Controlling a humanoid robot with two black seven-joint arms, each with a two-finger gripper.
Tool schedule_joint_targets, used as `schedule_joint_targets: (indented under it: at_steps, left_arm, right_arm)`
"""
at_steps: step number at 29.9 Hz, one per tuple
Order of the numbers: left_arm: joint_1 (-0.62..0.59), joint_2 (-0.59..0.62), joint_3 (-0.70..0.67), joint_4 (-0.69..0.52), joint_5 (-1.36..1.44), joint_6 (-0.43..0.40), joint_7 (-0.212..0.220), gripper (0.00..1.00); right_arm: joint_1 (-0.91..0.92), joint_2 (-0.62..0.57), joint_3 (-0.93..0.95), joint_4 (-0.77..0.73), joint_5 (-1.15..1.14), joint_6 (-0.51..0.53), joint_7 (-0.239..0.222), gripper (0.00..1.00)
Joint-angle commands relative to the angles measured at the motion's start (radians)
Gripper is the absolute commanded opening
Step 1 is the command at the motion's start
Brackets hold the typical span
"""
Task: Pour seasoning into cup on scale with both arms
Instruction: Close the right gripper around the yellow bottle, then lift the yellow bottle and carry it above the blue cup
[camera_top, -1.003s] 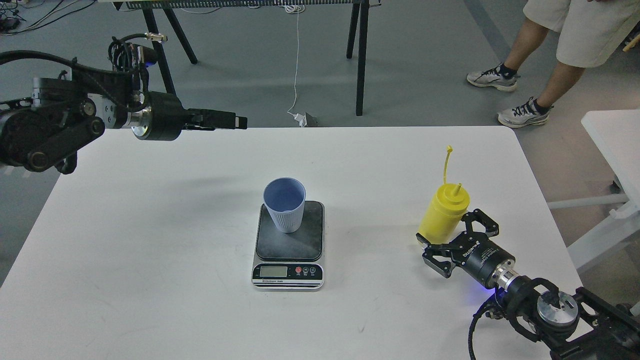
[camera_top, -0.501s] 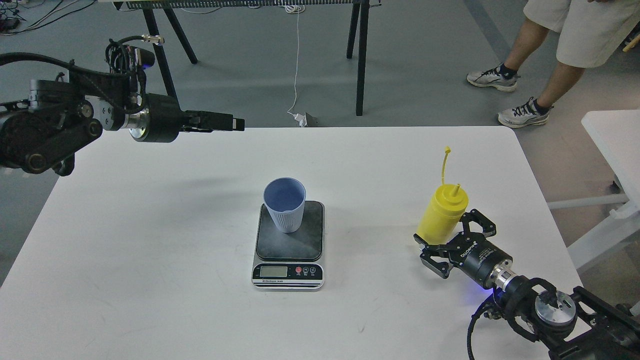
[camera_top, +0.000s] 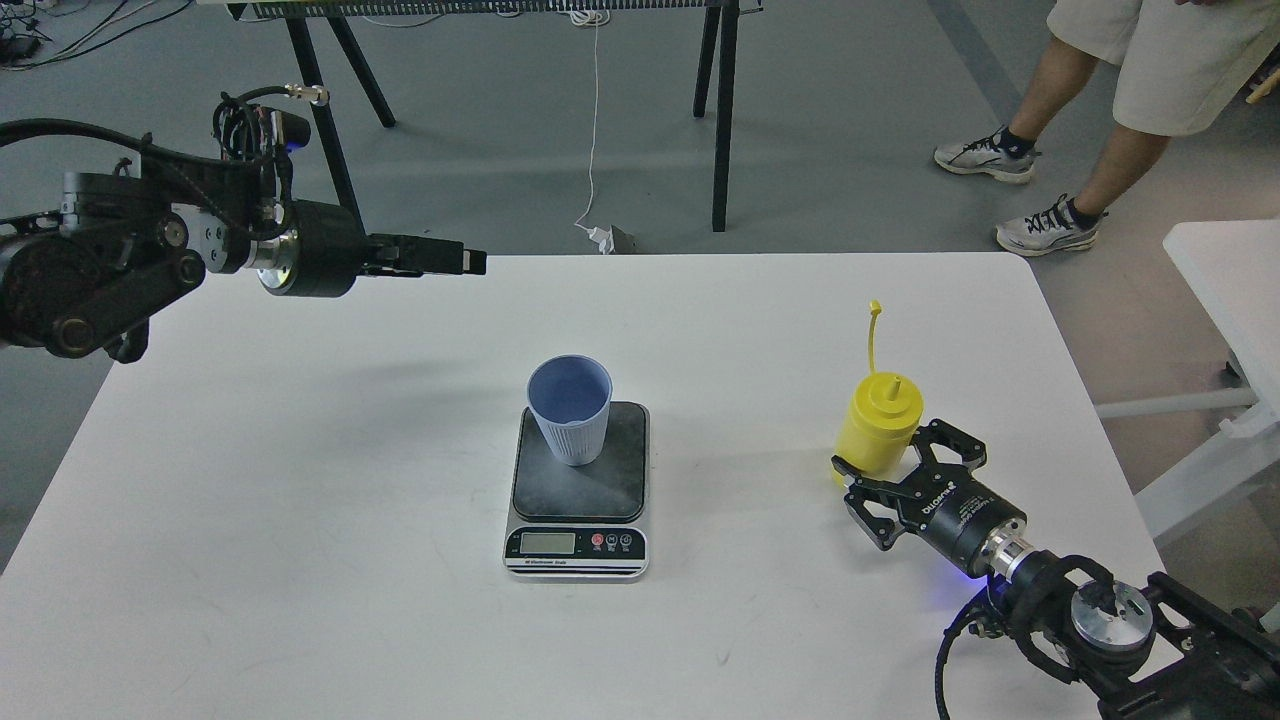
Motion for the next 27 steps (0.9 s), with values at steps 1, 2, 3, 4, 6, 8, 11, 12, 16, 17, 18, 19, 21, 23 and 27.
schedule_joint_targets:
  at_steps: [1, 2, 3, 4, 6, 8, 11, 12, 16, 17, 18, 19, 21, 23, 27]
  left_arm:
    - [0.0, 0.001, -0.001, 0.0, -0.002, 0.0, 0.0, 0.99]
    - [0.0, 0.001, -0.001, 0.0, -0.002, 0.0, 0.0, 0.99]
    - [0.0, 0.001, -0.001, 0.0, -0.003, 0.0, 0.0, 0.99]
    - [0.0, 0.001, -0.001, 0.0, -0.005, 0.0, 0.0, 0.99]
    - [0.002, 0.001, -0.003, 0.0, -0.006, 0.0, 0.0, 0.99]
    - [0.002, 0.001, -0.004, 0.0, -0.009, 0.0, 0.0, 0.99]
    - [0.002, 0.001, -0.01, 0.0, -0.014, 0.0, 0.0, 0.99]
    - [0.002, 0.001, -0.012, 0.002, -0.017, 0.0, 0.0, 0.99]
    - [0.017, 0.003, -0.012, 0.003, -0.044, 0.0, 0.0, 0.99]
    - [0.022, 0.004, -0.012, 0.003, -0.063, 0.0, 0.0, 0.99]
    - [0.028, 0.009, -0.012, 0.003, -0.084, 0.0, 0.0, 0.99]
    - [0.034, 0.011, -0.01, 0.003, -0.101, 0.0, 0.0, 0.99]
    - [0.048, 0.02, -0.01, 0.005, -0.132, 0.0, 0.0, 0.99]
    - [0.054, 0.035, -0.01, 0.005, -0.155, 0.0, 0.0, 0.99]
    - [0.082, 0.063, -0.012, 0.006, -0.199, 0.0, 0.0, 0.99]
  right_arm:
    - [0.003, 0.001, 0.003, 0.001, 0.0, 0.0, 0.001, 0.08]
    - [0.009, 0.001, 0.005, 0.001, 0.0, 0.0, 0.003, 0.08]
    - [0.02, 0.001, 0.005, 0.001, 0.0, 0.0, 0.006, 0.07]
    - [0.029, 0.001, 0.002, 0.001, 0.0, 0.0, 0.01, 0.05]
    - [0.061, 0.0, 0.002, 0.004, 0.0, 0.0, 0.016, 0.05]
    - [0.11, -0.011, 0.003, 0.009, -0.008, 0.0, 0.018, 0.05]
    - [0.21, -0.02, 0.002, 0.007, -0.069, 0.0, 0.026, 0.05]
    - [0.236, -0.025, 0.002, 0.01, -0.104, 0.0, 0.026, 0.05]
    - [0.365, -0.028, 0.0, 0.038, -0.231, 0.0, 0.029, 0.05]
    - [0.405, -0.028, -0.006, 0.038, -0.259, 0.0, 0.029, 0.05]
    - [0.441, -0.028, -0.018, 0.039, -0.288, 0.0, 0.03, 0.05]
    - [0.474, -0.027, -0.035, 0.038, -0.314, 0.0, 0.03, 0.05]
    - [0.547, -0.026, -0.083, 0.033, -0.385, -0.008, 0.035, 0.05]
    - [0.607, -0.022, -0.127, 0.03, -0.464, -0.024, 0.041, 0.05]
    - [0.672, -0.014, -0.152, 0.032, -0.602, -0.073, 0.066, 0.05]
